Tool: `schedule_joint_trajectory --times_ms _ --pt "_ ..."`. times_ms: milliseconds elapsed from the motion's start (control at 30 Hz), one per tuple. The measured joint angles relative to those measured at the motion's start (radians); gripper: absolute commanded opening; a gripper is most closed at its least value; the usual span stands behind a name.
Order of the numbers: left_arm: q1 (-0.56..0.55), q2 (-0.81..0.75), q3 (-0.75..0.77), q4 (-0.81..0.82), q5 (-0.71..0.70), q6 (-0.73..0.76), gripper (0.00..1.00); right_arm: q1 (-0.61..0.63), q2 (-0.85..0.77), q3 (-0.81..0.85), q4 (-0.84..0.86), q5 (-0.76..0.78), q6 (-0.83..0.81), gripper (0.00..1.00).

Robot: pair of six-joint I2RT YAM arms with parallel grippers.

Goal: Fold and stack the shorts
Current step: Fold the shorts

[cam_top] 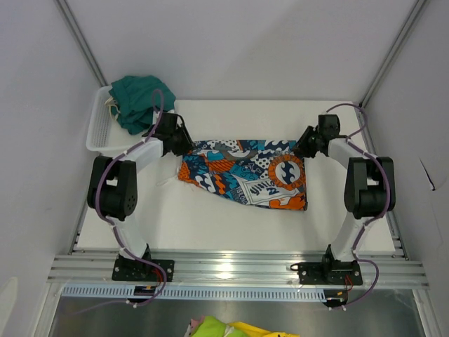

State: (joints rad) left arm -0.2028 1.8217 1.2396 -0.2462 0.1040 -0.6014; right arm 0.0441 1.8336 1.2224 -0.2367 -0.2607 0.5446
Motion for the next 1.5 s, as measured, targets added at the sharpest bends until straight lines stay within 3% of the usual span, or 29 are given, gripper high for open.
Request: schedule_joint_trajectory --times_ms 267,600,633,733,833,1000,1200,1267,1500 --pt "0.022 0.068 0.029 0.015 0.033 -0.001 0.35 -0.021 0.204 0.048 0.079 -0.13 0.065 0.16" --pt "0.076 0.144 0.044 0.036 0.061 -0.023 0.36 -0.077 0.2 0.005 0.154 -0.148 0.135 0.17" --pt "0.078 0.144 0.043 0.037 0.061 -0.026 0.37 -0.082 0.196 0.0 0.158 -0.146 0.136 0.17" --pt "0.087 0.142 0.032 0.076 0.08 -0.03 0.63 -0.089 0.174 -0.027 0.17 -0.13 0.135 0.23" --pt "0.088 0.115 -0.01 0.106 0.12 -0.037 0.75 -0.077 0.143 -0.043 0.159 -0.09 0.114 0.3" --pt "0.087 -0.035 -0.124 0.113 0.159 -0.045 0.81 0.016 0.068 -0.043 0.121 -0.019 0.059 0.31" --pt "0.087 -0.261 -0.259 0.15 0.214 -0.055 0.89 0.187 0.012 -0.021 0.142 -0.113 0.048 0.33" --pt "0.087 -0.313 -0.305 0.161 0.227 -0.058 0.94 0.246 0.022 0.001 0.157 -0.163 0.06 0.33" --pt "0.087 -0.391 -0.45 0.189 0.254 -0.084 0.95 0.422 0.216 0.177 0.305 -0.289 0.185 0.29"
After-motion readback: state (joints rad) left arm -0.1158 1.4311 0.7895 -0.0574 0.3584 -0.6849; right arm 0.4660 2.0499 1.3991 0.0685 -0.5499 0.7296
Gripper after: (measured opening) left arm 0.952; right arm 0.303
